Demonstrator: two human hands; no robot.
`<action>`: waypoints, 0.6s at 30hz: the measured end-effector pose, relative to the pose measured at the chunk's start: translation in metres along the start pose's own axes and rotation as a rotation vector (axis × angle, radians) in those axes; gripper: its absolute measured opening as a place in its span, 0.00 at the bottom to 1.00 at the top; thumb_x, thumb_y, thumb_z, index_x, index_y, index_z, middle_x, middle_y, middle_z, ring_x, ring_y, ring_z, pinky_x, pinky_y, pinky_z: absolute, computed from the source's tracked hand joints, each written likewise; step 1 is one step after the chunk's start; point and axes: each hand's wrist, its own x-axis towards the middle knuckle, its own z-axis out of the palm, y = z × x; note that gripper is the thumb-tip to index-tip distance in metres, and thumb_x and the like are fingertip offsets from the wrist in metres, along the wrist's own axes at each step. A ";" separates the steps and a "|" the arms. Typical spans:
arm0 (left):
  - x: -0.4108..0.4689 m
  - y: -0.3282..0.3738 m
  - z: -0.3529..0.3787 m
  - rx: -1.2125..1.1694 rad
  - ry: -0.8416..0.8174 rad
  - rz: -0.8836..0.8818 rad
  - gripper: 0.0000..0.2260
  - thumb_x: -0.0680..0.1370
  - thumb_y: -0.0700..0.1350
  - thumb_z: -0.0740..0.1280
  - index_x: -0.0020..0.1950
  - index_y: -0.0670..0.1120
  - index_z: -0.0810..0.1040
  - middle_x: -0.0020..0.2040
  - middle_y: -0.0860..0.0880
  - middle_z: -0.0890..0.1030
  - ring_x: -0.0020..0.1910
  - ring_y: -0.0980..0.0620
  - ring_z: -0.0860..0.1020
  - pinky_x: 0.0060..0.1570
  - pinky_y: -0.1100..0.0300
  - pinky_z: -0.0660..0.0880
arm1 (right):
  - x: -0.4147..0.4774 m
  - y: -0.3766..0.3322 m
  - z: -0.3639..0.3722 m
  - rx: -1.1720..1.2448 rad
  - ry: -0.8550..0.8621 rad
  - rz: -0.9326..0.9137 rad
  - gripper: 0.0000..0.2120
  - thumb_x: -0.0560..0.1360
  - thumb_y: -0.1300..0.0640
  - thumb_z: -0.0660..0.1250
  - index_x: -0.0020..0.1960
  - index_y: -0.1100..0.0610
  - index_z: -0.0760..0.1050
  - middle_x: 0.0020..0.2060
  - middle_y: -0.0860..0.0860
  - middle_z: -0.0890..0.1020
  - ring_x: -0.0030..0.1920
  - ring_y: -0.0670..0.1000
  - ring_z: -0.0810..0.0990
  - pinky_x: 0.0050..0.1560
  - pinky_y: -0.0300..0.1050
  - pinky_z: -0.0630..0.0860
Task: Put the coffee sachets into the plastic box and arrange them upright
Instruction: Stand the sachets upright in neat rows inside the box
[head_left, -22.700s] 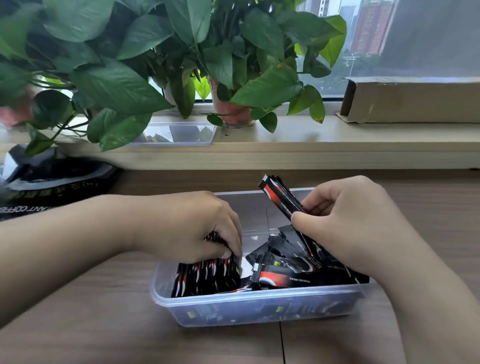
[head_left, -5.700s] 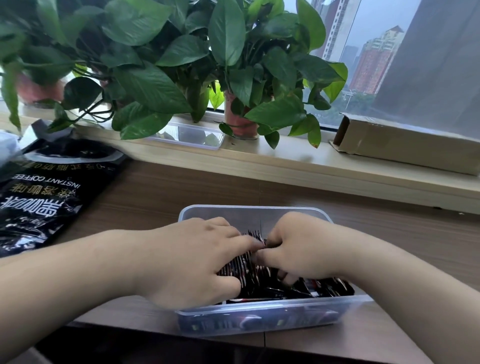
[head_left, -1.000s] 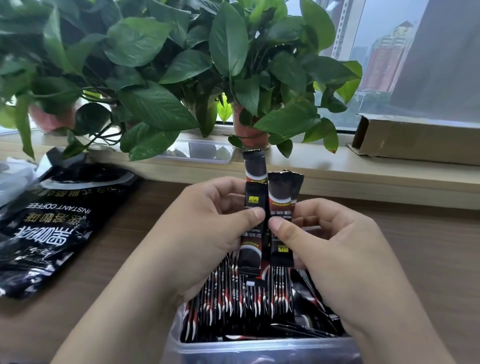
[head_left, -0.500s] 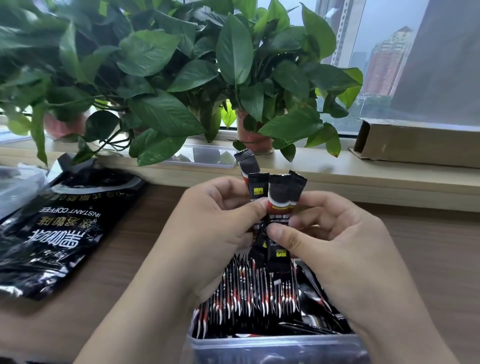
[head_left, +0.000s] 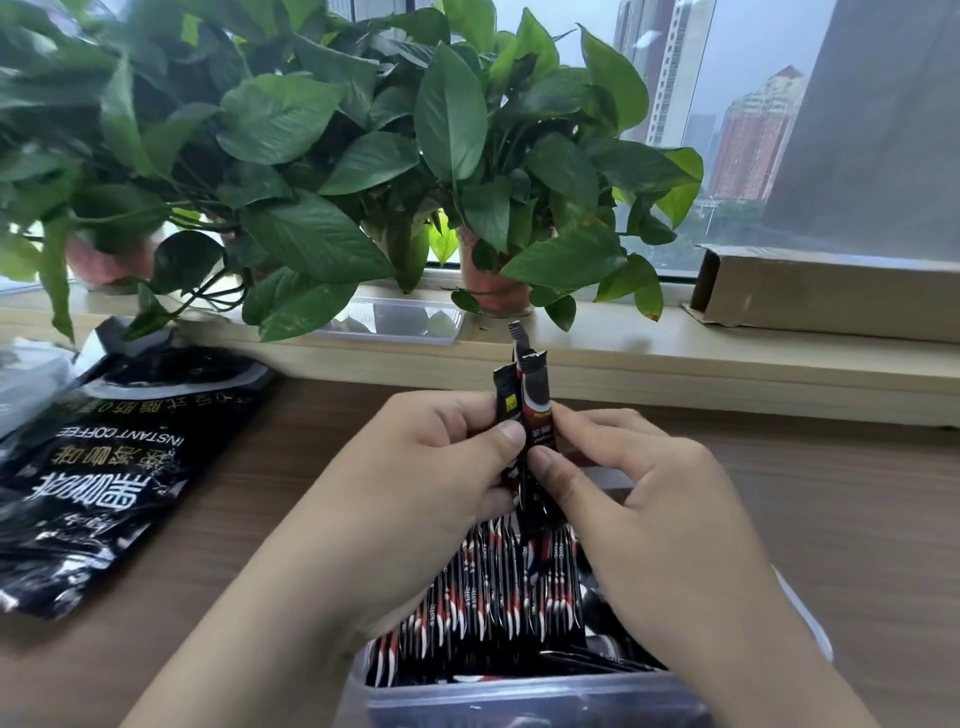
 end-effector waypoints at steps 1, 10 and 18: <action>0.000 -0.001 0.000 0.010 0.024 0.010 0.14 0.82 0.36 0.61 0.50 0.46 0.87 0.48 0.48 0.88 0.45 0.57 0.85 0.42 0.66 0.80 | 0.000 0.000 0.000 0.002 -0.017 -0.012 0.17 0.75 0.52 0.71 0.63 0.45 0.80 0.49 0.33 0.82 0.53 0.32 0.77 0.49 0.21 0.68; 0.002 -0.002 0.002 0.067 0.189 0.045 0.06 0.75 0.36 0.71 0.46 0.43 0.88 0.42 0.44 0.88 0.37 0.53 0.84 0.35 0.62 0.81 | -0.002 0.002 0.003 -0.099 -0.156 -0.111 0.19 0.82 0.48 0.59 0.70 0.50 0.74 0.53 0.41 0.81 0.55 0.41 0.78 0.56 0.34 0.73; 0.000 0.000 0.001 0.043 0.226 0.062 0.05 0.76 0.38 0.71 0.43 0.40 0.87 0.41 0.41 0.87 0.36 0.49 0.85 0.39 0.55 0.84 | -0.001 -0.001 -0.001 -0.054 -0.222 -0.093 0.22 0.77 0.49 0.67 0.71 0.43 0.72 0.54 0.39 0.80 0.56 0.38 0.77 0.55 0.28 0.71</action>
